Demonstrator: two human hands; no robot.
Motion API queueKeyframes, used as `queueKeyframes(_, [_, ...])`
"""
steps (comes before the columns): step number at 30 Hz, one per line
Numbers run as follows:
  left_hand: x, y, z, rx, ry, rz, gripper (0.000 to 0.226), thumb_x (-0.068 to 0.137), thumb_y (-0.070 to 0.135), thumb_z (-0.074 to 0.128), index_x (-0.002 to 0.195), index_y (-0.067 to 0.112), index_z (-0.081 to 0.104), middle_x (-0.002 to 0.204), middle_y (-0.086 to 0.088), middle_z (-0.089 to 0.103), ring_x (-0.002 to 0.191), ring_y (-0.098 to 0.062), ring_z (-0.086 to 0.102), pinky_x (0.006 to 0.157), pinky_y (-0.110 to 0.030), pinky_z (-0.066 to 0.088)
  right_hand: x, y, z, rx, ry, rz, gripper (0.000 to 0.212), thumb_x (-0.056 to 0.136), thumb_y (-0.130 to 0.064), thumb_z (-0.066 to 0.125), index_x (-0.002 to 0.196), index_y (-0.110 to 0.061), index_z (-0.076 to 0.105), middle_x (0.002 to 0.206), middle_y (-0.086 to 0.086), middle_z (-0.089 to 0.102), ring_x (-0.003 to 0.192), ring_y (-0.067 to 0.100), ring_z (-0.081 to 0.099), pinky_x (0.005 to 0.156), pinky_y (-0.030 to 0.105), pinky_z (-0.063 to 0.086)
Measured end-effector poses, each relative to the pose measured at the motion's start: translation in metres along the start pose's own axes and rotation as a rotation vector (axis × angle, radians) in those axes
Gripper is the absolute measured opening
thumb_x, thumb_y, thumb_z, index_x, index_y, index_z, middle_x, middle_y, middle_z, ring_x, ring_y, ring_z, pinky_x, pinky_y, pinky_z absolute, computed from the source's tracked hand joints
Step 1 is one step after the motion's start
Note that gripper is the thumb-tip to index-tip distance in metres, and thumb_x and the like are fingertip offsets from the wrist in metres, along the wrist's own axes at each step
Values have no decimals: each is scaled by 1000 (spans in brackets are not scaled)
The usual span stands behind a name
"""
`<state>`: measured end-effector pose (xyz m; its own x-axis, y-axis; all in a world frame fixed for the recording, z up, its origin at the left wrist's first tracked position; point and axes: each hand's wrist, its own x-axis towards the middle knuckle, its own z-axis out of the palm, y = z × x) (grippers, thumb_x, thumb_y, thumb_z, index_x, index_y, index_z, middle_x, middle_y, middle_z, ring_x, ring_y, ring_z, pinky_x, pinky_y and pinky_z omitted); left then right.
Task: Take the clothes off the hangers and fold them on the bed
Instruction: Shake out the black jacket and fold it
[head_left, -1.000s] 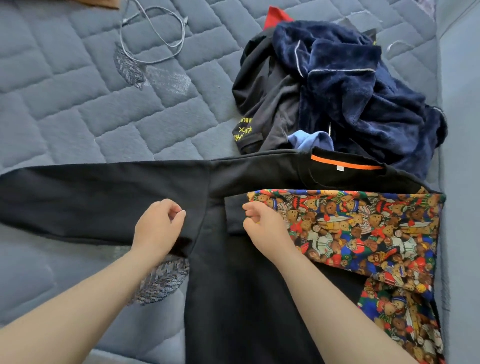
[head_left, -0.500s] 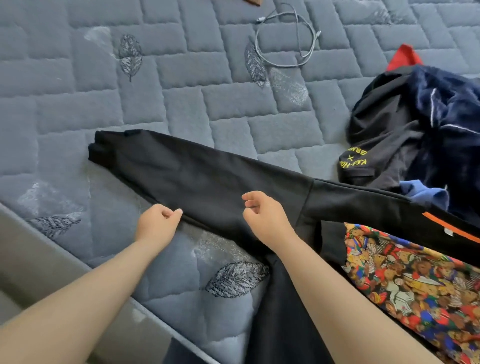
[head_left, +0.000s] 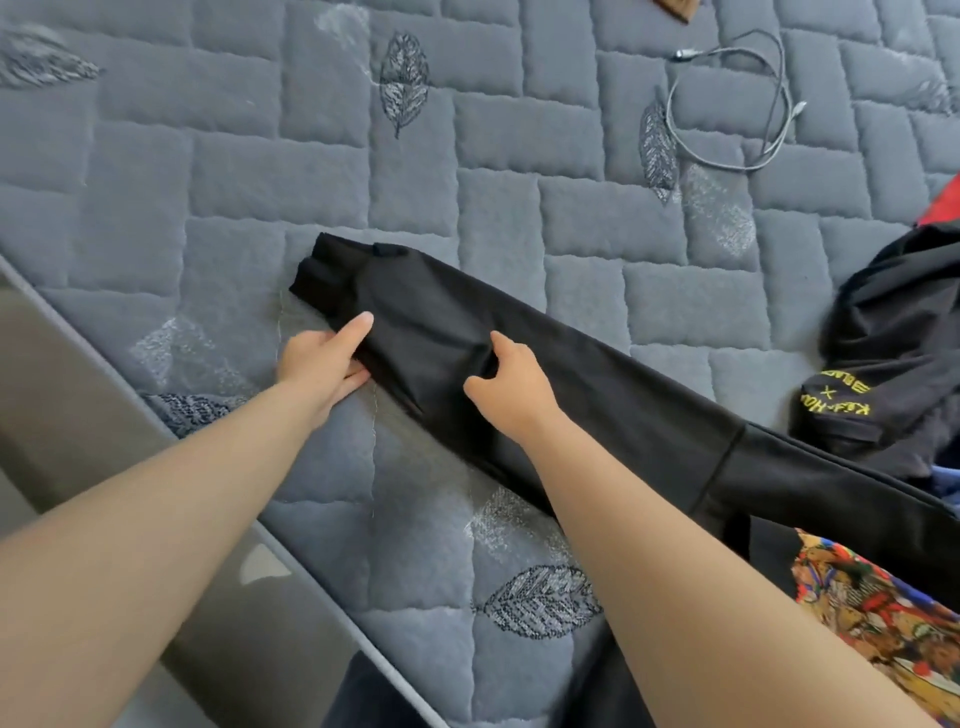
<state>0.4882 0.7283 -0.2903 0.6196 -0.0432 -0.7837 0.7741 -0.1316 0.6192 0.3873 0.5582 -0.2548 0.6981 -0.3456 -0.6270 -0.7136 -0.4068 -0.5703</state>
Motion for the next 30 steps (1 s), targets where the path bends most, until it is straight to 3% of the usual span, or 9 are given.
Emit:
queueKeyframes(4, [9, 9, 7, -121, 37, -31, 40, 80, 34, 76, 108, 10, 61, 114, -6, 67, 101, -19, 66, 87, -37, 56, -9, 7, 7, -55, -64, 0, 60, 90, -19, 54, 146, -15, 34, 157, -1, 20, 137, 21, 32, 102, 30, 36])
queueKeyframes(7, [4, 14, 18, 91, 145, 94, 45, 81, 30, 72, 117, 11, 54, 121, -7, 61, 104, -22, 61, 89, -39, 54, -13, 14, 4, -37, -74, -2, 61, 90, -18, 54, 148, -17, 35, 158, -2, 22, 141, 18, 29, 107, 27, 30])
queueKeyframes(11, [-31, 24, 35, 382, 136, 470, 39, 88, 32, 63, 123, 18, 49, 114, 8, 58, 106, -14, 53, 90, -25, 42, -22, 26, -12, 276, 1, 154, 51, 91, -16, 54, 141, -16, 46, 125, -2, 57, 115, 17, 55, 102, 29, 43])
queueKeyframes(13, [-53, 28, 44, 452, 44, 628, 38, 91, 30, 60, 127, 24, 48, 111, 18, 56, 105, -5, 51, 86, -16, 37, -30, 34, -28, 520, 29, 275, 41, 94, -15, 53, 135, -13, 51, 103, -3, 61, 96, 15, 60, 93, 34, 52])
queueKeyframes(16, [-83, 26, 64, 555, -57, 817, 40, 91, 19, 61, 130, 21, 50, 115, 11, 60, 102, -6, 55, 86, -21, 42, -41, 42, -65, 866, 73, 379, 30, 97, -21, 52, 124, -8, 57, 108, 9, 66, 96, 21, 64, 84, 32, 55])
queueKeyframes(19, [-110, 14, 87, 660, -200, 944, 36, 85, 4, 64, 120, 10, 57, 104, -2, 67, 95, -18, 62, 80, -26, 46, -52, 42, -110, 1077, 51, 306, 33, 100, -32, 47, 115, -5, 58, 107, 14, 67, 91, 23, 67, 82, 32, 55])
queueKeyframes(24, [-149, -11, 120, 876, -409, 1183, 36, 71, -8, 58, 105, 3, 63, 103, -11, 65, 99, -18, 55, 84, -18, 38, -77, 43, -166, 866, 9, 212, 38, 90, -42, 62, 108, -7, 63, 88, 5, 68, 73, 17, 66, 68, 28, 54])
queueKeyframes(27, [-172, -22, 136, 939, -496, 1222, 40, 70, -6, 53, 105, 5, 66, 107, -7, 65, 102, -18, 58, 93, -27, 43, -97, 58, -180, 661, -16, 231, 46, 82, -45, 70, 108, -7, 64, 92, 8, 67, 74, 19, 66, 61, 25, 54])
queueKeyframes(30, [-196, -34, 151, 1036, -595, 1287, 41, 70, -4, 52, 107, 7, 68, 107, -4, 65, 100, -22, 61, 91, -33, 46, -119, 81, -187, 561, -43, 292, 36, 77, -41, 77, 96, -12, 67, 84, 4, 68, 70, 16, 65, 55, 21, 52])
